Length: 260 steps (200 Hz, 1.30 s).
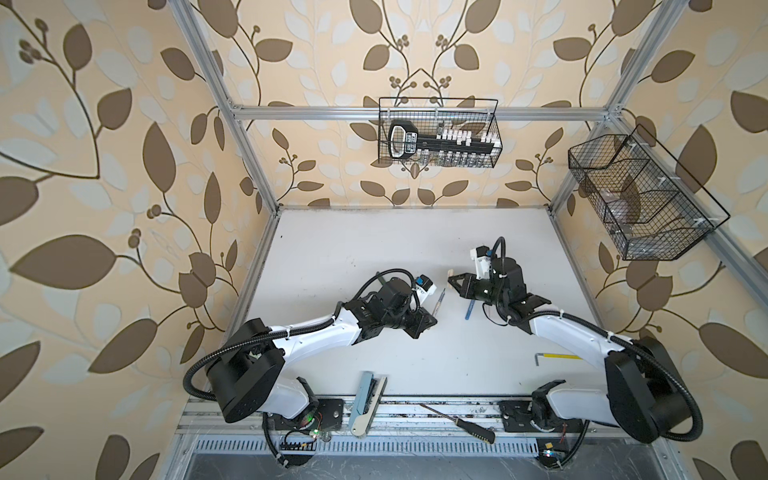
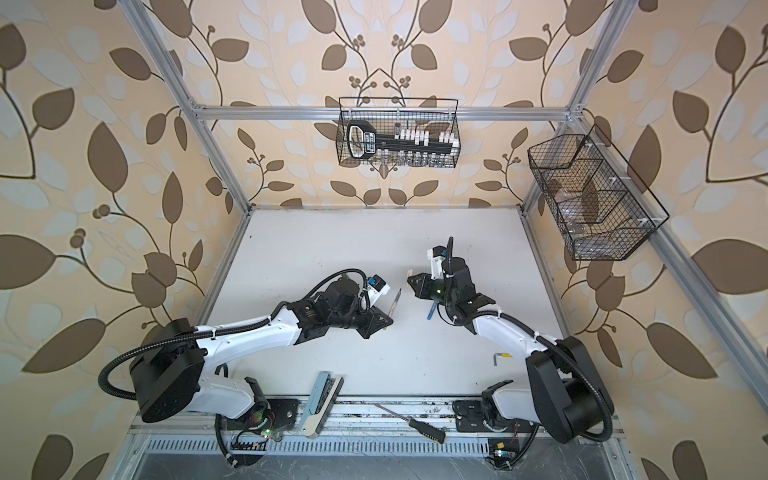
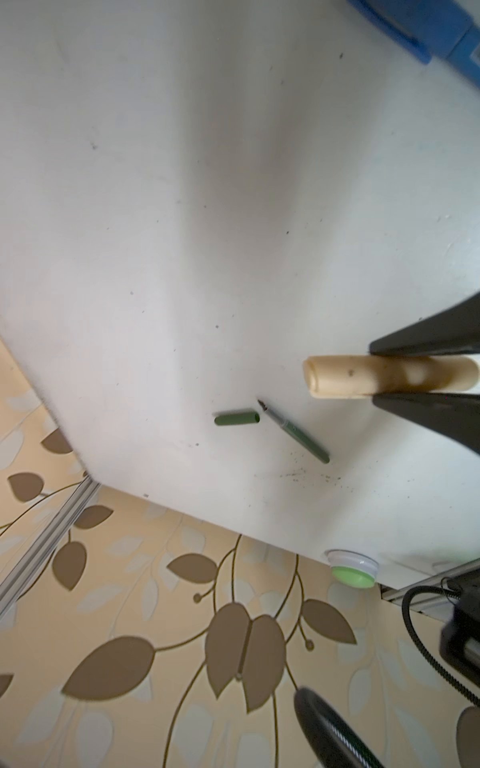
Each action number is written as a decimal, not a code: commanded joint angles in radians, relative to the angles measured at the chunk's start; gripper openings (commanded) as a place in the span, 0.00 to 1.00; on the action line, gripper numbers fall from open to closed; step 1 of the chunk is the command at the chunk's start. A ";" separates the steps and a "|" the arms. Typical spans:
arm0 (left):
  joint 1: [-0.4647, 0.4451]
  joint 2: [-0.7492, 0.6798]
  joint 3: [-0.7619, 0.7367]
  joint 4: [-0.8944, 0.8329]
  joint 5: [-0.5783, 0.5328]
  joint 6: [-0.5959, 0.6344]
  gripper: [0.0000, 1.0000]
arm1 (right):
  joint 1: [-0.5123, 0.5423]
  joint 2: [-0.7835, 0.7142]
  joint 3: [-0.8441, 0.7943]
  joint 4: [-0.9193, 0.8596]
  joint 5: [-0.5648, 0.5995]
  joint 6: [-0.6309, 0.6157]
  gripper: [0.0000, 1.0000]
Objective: Insert the pens into the pen caps
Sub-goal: 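Carry the beige cap above the nib held by the left gripper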
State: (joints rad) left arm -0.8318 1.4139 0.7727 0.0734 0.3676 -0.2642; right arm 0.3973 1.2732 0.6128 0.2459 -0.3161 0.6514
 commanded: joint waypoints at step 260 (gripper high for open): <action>-0.004 -0.058 0.050 0.127 0.100 -0.053 0.13 | 0.077 -0.279 -0.109 0.166 0.071 0.114 0.17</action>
State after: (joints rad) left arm -0.8318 1.3941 0.7879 0.1539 0.4385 -0.3115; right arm 0.4694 1.0130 0.5282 0.4072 -0.2611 0.7753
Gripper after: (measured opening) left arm 0.134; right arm 0.171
